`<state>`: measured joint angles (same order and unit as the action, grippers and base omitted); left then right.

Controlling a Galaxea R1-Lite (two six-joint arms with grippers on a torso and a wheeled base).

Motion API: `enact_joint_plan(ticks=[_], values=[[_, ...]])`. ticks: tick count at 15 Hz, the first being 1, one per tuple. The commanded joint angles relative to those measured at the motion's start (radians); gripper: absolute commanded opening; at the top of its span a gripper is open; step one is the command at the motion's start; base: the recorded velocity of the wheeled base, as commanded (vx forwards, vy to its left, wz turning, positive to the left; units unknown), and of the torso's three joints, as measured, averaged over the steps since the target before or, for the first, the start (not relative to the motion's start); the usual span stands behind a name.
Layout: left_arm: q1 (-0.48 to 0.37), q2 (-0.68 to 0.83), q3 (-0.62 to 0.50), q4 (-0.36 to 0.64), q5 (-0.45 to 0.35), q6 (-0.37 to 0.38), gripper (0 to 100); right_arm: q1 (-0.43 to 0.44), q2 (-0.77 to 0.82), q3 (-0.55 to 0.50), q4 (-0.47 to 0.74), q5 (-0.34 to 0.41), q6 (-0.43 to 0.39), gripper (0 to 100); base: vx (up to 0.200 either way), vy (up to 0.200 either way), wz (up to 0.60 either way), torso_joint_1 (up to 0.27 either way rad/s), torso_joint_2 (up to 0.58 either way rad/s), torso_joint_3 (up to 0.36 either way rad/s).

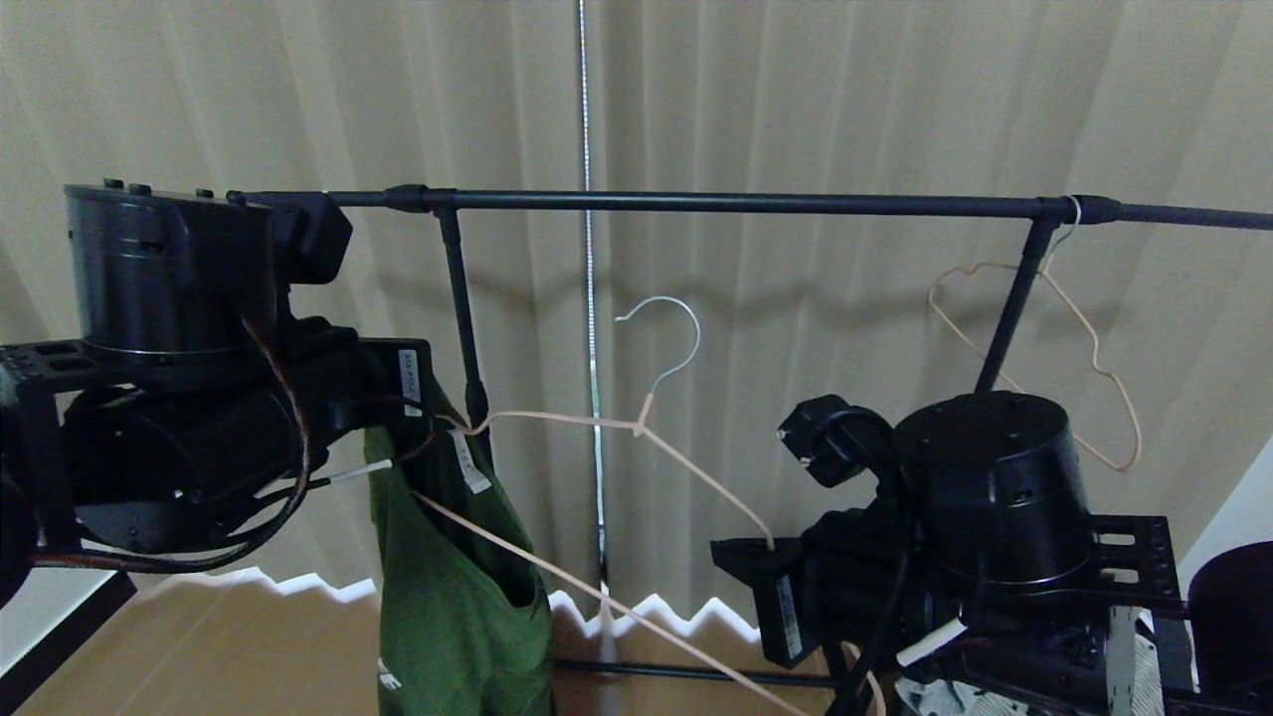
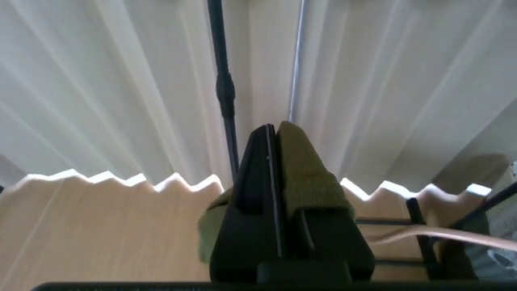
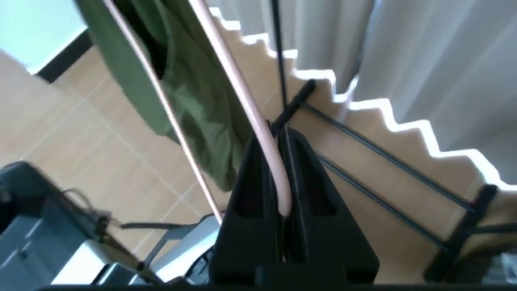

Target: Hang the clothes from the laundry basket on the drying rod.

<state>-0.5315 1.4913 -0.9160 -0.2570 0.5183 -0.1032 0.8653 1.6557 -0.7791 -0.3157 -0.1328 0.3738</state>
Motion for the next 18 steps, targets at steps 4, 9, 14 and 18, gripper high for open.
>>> enact_joint_plan(ticks=[4,9,14,18], values=[[0.018,-0.006,-0.044,0.090,0.042,0.039,0,-0.063,0.013,-0.089,0.089,-0.056,-0.013,0,0.000,0.000,0.00,0.000,0.00,0.000],[-0.008,-0.003,-0.070,0.179,0.042,0.020,0,-0.085,0.108,-0.190,0.084,-0.117,-0.010,0,0.000,0.000,0.00,0.000,0.00,0.000],[-0.053,0.020,-0.107,0.173,0.003,-0.021,0,-0.031,0.111,-0.186,0.080,-0.116,-0.010,0,0.000,0.000,0.00,0.000,0.00,0.000],[-0.097,0.023,-0.110,0.160,-0.101,-0.018,0,0.006,0.142,-0.206,0.076,-0.113,-0.007,0,0.000,0.000,0.00,0.000,0.00,0.000]])
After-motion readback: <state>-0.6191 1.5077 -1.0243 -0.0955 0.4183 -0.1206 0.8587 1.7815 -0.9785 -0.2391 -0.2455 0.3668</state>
